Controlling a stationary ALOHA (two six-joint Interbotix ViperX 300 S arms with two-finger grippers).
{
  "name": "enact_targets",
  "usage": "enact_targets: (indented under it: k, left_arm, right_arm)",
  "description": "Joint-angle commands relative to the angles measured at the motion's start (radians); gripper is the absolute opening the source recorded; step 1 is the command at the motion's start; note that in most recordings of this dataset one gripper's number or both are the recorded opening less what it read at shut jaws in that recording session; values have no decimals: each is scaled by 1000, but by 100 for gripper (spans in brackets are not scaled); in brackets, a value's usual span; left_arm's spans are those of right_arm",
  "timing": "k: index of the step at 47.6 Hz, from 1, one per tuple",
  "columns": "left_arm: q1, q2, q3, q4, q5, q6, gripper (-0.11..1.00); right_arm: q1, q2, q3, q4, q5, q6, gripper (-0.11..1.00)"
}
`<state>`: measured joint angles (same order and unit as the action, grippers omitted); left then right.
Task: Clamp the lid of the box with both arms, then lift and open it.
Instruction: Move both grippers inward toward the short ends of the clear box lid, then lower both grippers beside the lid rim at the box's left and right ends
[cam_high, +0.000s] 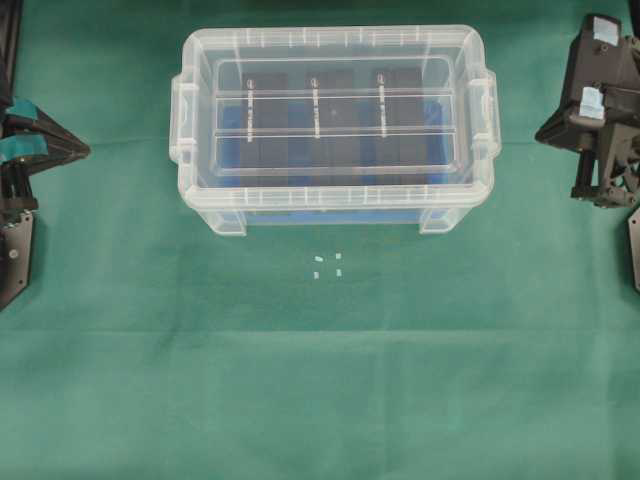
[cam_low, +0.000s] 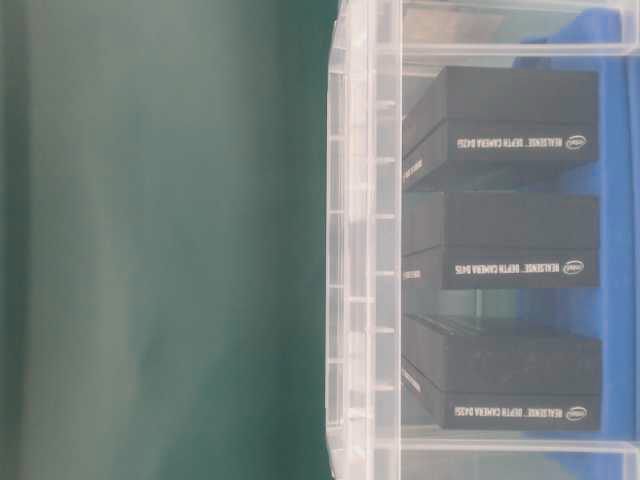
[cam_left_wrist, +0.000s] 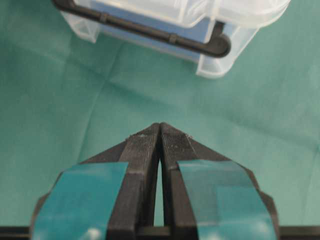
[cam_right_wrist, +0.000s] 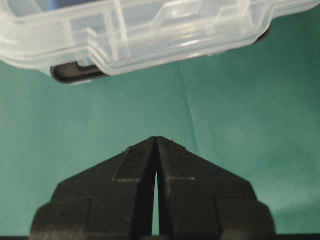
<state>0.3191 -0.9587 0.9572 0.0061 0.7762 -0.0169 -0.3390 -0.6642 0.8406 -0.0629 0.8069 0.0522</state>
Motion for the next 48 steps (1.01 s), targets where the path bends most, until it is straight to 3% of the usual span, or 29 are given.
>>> enact_targets:
  k: [1, 9, 17, 31, 48]
  left_arm:
    - [9, 9, -25, 3, 2, 0, 1]
    - [15, 26, -26, 8, 0, 2, 1]
    - [44, 117, -35, 11, -9, 17, 1]
    - [100, 262, -91, 12, -41, 103, 1]
    - [135, 353, -144, 12, -40, 149, 1]
  right_arm:
    - [-5, 2, -32, -5, 0, 3, 0]
    - [-5, 3, -32, -9, 0, 3, 0]
    - [-9, 5, -34, -48, 0, 3, 0]
    - [-72, 58, -51, -104, -23, -6, 0]
    - [-92, 95, -64, -117, -21, -15, 0]
